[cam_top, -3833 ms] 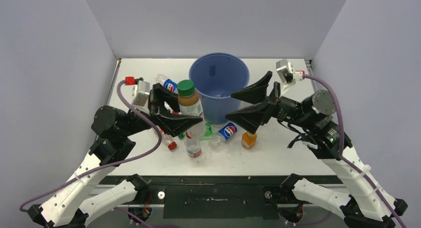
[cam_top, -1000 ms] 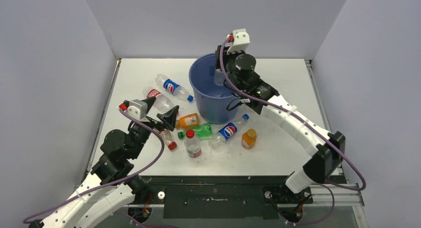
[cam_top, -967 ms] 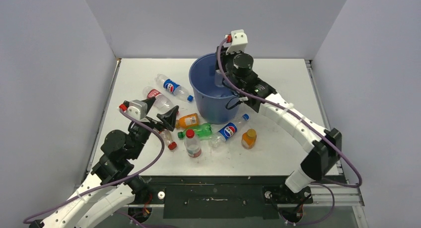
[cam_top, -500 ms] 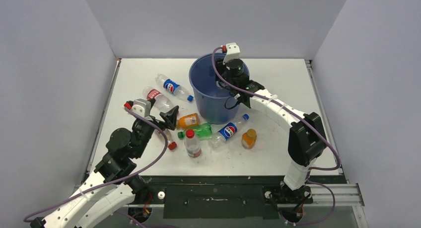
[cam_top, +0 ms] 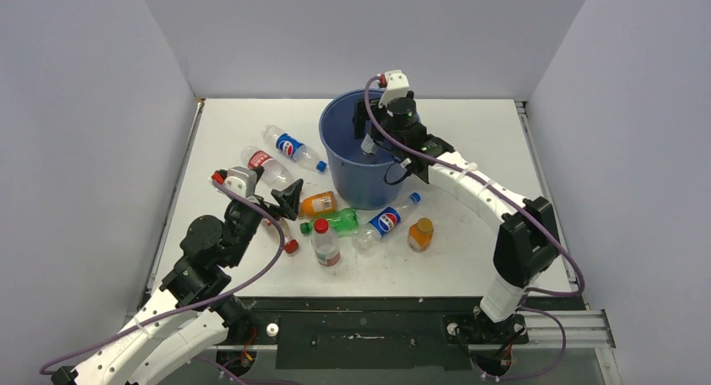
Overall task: Put the plastic bottles in the bin
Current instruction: Place the plastic bottle in the trash bin, then pick up the plastic bottle at the center of the board.
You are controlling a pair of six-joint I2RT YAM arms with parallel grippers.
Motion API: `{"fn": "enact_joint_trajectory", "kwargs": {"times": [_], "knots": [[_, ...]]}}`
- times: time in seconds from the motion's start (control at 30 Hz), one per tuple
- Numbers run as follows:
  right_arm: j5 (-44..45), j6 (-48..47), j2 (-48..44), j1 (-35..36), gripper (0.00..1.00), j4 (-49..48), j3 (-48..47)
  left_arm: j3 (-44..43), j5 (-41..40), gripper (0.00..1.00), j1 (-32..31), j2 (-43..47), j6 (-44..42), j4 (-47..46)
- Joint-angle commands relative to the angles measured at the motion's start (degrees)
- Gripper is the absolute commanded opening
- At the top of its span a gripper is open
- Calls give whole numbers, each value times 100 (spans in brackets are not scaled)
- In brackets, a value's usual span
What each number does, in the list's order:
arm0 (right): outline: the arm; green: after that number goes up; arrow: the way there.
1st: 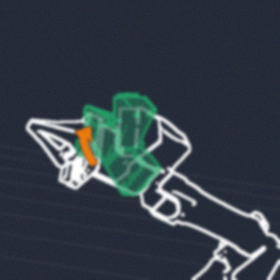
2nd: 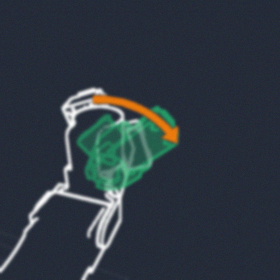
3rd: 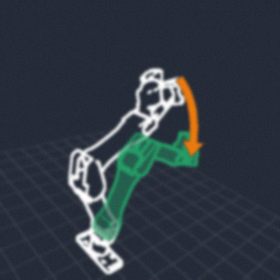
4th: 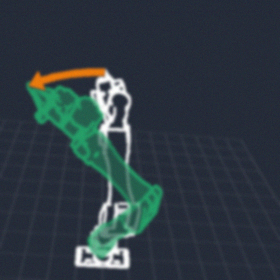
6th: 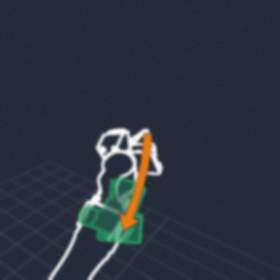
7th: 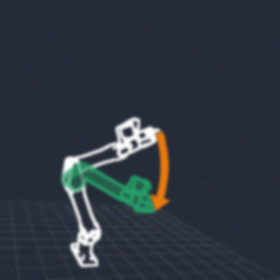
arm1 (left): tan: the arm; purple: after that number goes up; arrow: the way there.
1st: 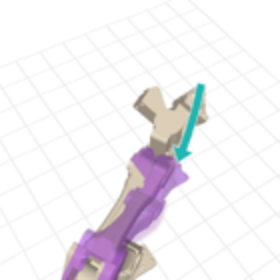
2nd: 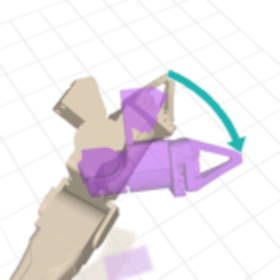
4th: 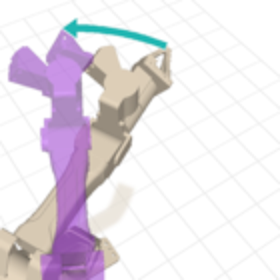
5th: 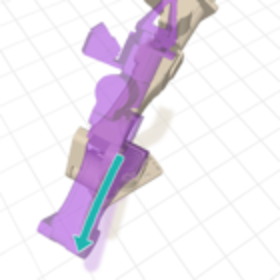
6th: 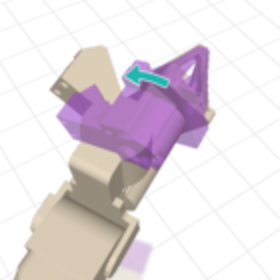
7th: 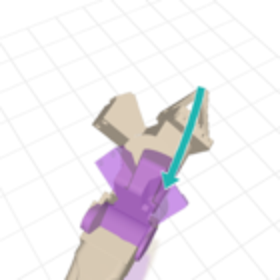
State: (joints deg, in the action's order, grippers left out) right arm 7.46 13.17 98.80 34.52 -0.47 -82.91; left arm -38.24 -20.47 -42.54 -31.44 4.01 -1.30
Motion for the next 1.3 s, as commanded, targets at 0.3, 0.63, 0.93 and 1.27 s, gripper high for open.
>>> {"fn": "enact_joint_trajectory", "kwargs": {"times": [0.3, 0.63, 0.93, 1.27], "knots": [[318, 552, -3543, 99, 90, 109, 1164, -159, -119, 96, -15, 99, 21, 33], [1782, 1054, -6032, 63, 90, 2386, 3065, -132, -436, 96, -46, 194, 135, 14], [210, 1664, -6848, 69, 90, 2203, 4708, -107, -154, 96, -130, 49, 82, -3], [-231, 2085, -6236, 75, 95, 1929, 5333, -38, 67, 96, -164, 80, -31, -92]]}}
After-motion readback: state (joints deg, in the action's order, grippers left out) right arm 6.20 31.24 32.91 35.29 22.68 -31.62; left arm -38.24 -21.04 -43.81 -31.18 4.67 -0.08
